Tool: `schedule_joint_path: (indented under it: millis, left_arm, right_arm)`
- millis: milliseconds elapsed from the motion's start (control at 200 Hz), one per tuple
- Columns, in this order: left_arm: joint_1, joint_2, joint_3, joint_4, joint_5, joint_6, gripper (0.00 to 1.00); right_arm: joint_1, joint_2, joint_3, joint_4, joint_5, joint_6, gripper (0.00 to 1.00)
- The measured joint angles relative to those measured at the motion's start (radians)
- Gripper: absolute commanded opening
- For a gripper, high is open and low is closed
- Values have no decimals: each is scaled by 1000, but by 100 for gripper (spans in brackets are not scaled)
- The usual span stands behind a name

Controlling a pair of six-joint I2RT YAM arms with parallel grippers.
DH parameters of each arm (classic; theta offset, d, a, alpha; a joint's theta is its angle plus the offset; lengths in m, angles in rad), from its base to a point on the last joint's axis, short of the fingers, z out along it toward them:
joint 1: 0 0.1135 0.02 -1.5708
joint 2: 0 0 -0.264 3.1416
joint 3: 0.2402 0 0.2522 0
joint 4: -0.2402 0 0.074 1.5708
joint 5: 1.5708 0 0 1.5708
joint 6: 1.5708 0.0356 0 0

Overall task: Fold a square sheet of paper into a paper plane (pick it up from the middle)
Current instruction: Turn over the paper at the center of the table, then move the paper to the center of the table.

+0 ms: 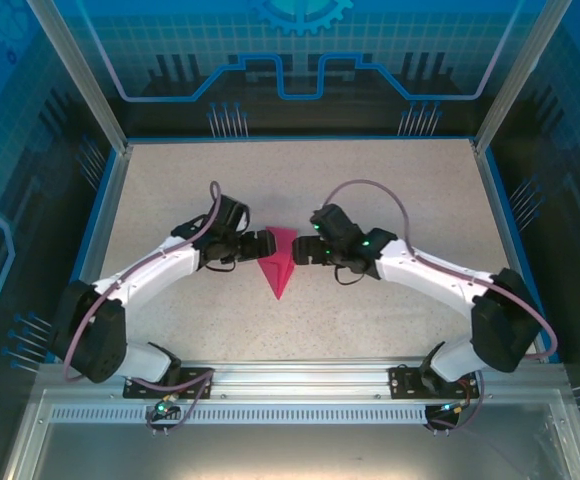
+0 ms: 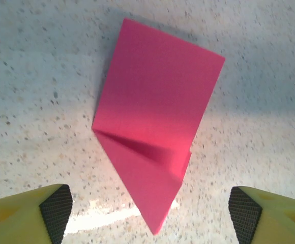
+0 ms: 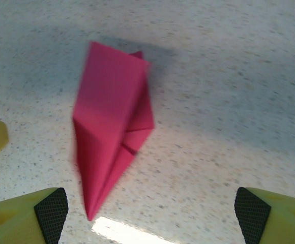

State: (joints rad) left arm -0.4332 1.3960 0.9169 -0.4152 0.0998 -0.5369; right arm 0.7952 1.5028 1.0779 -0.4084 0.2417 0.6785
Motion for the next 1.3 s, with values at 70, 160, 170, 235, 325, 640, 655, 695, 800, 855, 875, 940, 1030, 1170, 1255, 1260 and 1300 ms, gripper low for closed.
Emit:
schedule_joint_path:
  millis: [70,160,170,235,325,640,655,695,800,855,875,940,1030,1170,1255,1260,1300]
  left_arm:
    - [24,-23,-39,23,60,-7,86]
    - [75,-50,-79,40,109,-16,86]
    - [83,-53,-84,42,112,-18,87]
    - [137,-74,-112,58,126,-34,87]
    - [211,-97,-150,67,134,-56,87]
    - [319,-106,-224,76,134,-94,88]
    - [319,-106,-224,78,134,-94,88]
    - [319,-106,-224,82,135,-94,88]
    - [319,-106,-224,91,142,-94,88]
    - [319,-107,-224,95,147,-94,88]
    - [319,-106,-224,98,150,-94,88]
    - [319,-106,-224,104,159,-94,89]
    - [319,-106,-224,108,172,-93,89]
    - [319,-99,-224,109,199,-93,89]
    - [319,-87,-224,112,215,-93,89]
    - [319,-87,-224,113,216,-93,89]
    - [319,-84,-224,115,220,-92,89]
  right_arm:
    - [43,45,50,-6,21,-15,87]
    - [89,107,121,-23,40,-30,82]
    - [95,116,130,-23,40,-34,81]
    - [127,167,182,-36,47,-44,74]
    - [176,246,252,-51,51,-53,58]
    - [210,401,291,-55,-15,-71,42]
    - [209,406,291,-54,-19,-71,42]
    - [205,418,291,-52,-31,-71,40]
    - [190,447,291,-47,-68,-77,39]
    - [180,461,291,-43,-84,-80,37]
    - [176,466,291,-42,-91,-82,37]
    - [164,478,291,-39,-104,-87,37]
    - [147,482,279,-33,-120,-101,36]
    - [124,482,246,-25,-142,-131,36]
    - [111,482,219,-17,-157,-159,35]
    - [109,482,216,-15,-158,-161,35]
    - [103,481,210,-5,-170,-174,35]
